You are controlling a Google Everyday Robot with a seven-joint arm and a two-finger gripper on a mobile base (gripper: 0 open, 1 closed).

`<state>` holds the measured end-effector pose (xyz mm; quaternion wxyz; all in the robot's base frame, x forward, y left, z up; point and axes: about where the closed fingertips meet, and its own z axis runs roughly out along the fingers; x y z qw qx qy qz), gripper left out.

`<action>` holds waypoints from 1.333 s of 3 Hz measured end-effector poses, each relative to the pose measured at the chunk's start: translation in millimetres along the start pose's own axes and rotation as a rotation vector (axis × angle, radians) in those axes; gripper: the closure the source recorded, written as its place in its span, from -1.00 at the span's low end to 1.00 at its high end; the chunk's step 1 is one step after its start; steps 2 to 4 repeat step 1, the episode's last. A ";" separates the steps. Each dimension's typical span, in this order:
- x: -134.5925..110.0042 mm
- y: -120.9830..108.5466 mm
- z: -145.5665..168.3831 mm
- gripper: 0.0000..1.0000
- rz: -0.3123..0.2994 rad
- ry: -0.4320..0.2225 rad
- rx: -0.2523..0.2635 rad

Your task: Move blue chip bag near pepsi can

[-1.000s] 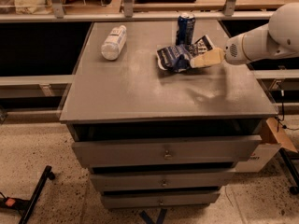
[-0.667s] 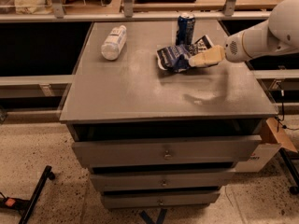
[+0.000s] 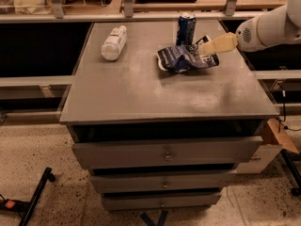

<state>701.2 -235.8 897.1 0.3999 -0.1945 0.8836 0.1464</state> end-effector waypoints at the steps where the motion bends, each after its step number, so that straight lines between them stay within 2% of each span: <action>1: -0.7 0.4 -0.4 -1.00 -0.001 -0.001 0.000; 4: -0.7 0.4 -0.4 -1.00 -0.001 -0.001 0.000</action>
Offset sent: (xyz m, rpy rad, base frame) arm 0.0000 0.0000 0.0000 0.0000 0.0000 0.0000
